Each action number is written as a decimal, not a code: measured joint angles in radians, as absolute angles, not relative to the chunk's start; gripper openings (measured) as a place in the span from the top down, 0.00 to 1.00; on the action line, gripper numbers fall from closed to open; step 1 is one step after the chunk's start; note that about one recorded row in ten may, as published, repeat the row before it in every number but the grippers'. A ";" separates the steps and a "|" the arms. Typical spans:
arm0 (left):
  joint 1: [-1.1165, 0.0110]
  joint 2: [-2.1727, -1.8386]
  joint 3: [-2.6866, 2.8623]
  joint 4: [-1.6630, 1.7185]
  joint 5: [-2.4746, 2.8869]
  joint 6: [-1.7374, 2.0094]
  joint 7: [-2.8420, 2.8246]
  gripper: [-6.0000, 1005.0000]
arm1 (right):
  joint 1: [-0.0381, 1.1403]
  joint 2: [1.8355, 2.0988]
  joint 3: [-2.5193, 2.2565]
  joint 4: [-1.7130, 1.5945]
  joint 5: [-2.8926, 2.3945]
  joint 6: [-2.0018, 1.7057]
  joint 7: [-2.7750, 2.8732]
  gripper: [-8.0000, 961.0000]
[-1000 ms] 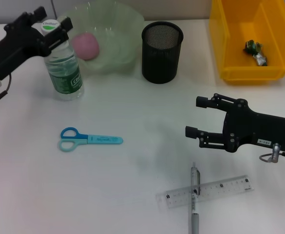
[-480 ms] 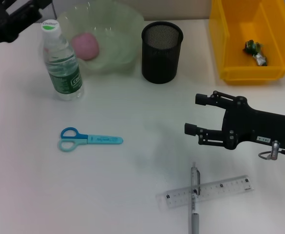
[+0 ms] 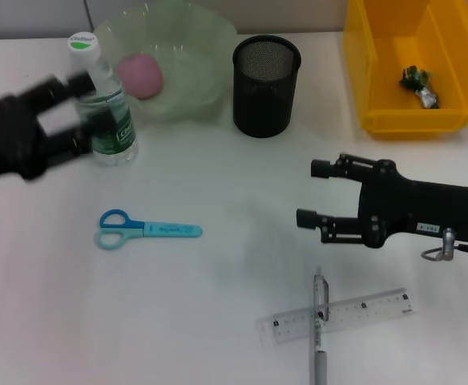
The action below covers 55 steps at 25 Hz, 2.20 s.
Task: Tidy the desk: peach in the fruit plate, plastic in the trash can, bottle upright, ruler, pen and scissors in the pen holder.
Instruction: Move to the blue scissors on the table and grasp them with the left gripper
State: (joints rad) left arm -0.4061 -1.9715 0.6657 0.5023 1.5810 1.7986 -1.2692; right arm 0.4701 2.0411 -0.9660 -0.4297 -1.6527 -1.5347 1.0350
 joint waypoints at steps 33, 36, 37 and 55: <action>-0.429 -2.034 0.694 0.510 1.911 1.743 -1.095 0.22 | 0.460 2.051 -0.959 -0.510 -1.826 -1.557 1.128 0.15; -0.466 -2.030 0.717 0.563 1.939 1.743 -1.160 0.22 | 0.461 2.051 -0.960 -0.509 -1.826 -1.557 1.129 0.15; -0.483 -2.028 0.731 0.595 1.959 1.743 -1.202 0.22 | 0.461 2.052 -0.960 -0.509 -1.827 -1.557 1.130 0.15; -0.832 -2.069 0.993 1.028 2.534 1.792 -1.723 0.22 | 0.472 2.059 -0.954 -0.511 -1.821 -1.490 1.160 0.15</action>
State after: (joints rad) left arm -0.8325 -2.0690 0.9933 1.0278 2.5344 1.7920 -1.7226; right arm 0.4719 2.0588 -0.9538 -0.5115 -1.8214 -1.4899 1.1601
